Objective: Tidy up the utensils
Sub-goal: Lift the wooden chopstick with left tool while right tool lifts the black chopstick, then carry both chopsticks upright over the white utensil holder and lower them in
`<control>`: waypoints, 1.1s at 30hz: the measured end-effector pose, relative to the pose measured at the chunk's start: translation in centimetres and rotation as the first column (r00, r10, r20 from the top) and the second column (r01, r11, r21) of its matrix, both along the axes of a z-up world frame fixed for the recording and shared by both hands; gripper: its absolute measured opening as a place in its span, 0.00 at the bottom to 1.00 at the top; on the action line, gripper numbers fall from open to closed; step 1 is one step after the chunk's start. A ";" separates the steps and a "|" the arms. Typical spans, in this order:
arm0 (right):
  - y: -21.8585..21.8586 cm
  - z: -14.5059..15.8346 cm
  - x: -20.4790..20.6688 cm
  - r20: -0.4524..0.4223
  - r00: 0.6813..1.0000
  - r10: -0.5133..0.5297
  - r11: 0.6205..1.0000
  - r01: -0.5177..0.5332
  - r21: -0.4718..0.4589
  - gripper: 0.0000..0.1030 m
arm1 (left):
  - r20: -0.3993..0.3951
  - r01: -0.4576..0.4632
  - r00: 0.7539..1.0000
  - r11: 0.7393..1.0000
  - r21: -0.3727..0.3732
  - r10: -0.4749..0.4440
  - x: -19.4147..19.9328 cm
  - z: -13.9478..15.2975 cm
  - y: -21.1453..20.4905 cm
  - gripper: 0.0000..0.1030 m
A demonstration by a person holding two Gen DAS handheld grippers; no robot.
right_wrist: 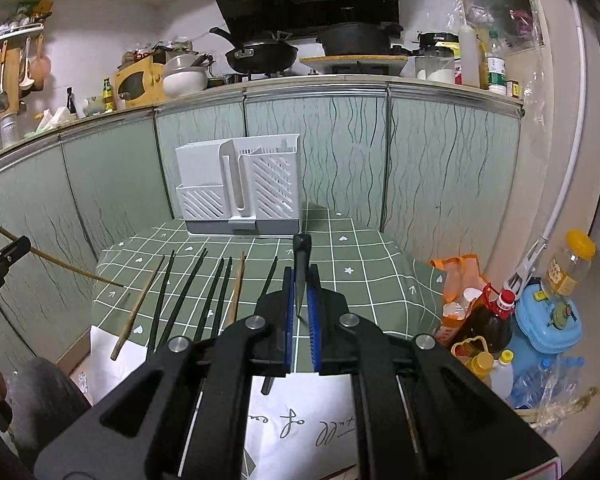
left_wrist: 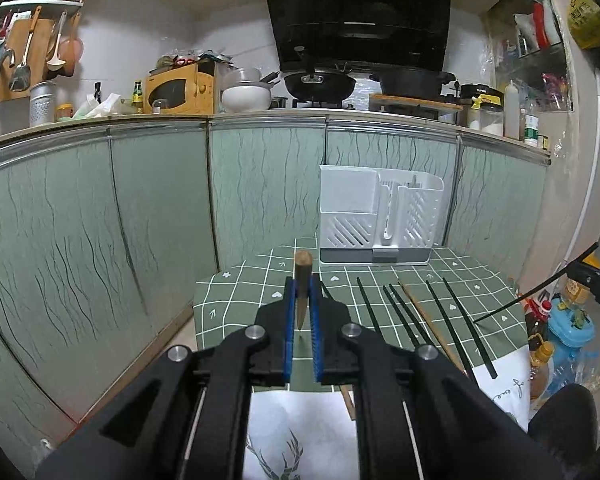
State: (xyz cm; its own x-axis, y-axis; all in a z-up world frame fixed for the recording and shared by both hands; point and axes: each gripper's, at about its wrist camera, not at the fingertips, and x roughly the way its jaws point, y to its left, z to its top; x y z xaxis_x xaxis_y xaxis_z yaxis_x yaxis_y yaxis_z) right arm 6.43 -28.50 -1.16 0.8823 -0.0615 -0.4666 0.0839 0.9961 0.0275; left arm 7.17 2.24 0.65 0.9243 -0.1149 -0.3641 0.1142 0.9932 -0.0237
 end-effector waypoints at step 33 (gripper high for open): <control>-1.0 12.8 10.3 0.059 0.987 0.151 0.987 -0.153 0.046 0.06 | -0.024 0.187 0.981 0.977 -0.100 -0.190 12.7 12.1 -5.2 0.06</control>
